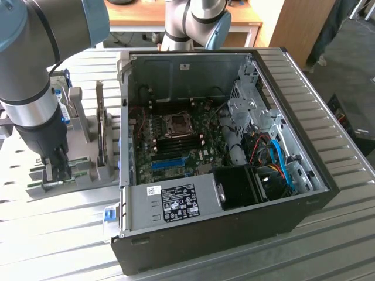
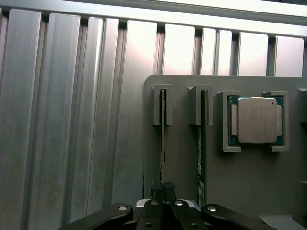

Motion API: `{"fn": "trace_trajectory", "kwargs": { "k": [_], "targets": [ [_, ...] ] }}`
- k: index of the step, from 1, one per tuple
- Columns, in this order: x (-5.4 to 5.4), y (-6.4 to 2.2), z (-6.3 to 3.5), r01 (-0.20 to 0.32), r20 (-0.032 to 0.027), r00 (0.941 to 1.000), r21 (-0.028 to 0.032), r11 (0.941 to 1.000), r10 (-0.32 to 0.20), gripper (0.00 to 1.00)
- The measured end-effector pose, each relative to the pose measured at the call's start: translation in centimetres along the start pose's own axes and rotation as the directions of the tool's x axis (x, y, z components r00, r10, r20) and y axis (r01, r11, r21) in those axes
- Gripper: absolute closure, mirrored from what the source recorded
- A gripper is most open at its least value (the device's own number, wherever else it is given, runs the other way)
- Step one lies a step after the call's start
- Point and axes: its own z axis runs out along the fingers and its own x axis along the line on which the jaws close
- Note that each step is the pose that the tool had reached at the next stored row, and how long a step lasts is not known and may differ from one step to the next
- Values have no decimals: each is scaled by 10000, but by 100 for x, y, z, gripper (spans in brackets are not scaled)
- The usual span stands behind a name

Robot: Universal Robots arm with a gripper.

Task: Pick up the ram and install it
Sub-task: 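Pick up the ram and move it above insertion slot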

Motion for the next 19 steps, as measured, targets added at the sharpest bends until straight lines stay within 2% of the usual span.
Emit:
{"fn": "trace_trajectory", "kwargs": {
  "k": [12, 19],
  "targets": [
    [-1, 0, -4, 0, 1, 10000, 0, 10000, 0, 89],
    [-3, 4, -100, 0, 0, 10000, 0, 10000, 0, 89]
  ]
}}
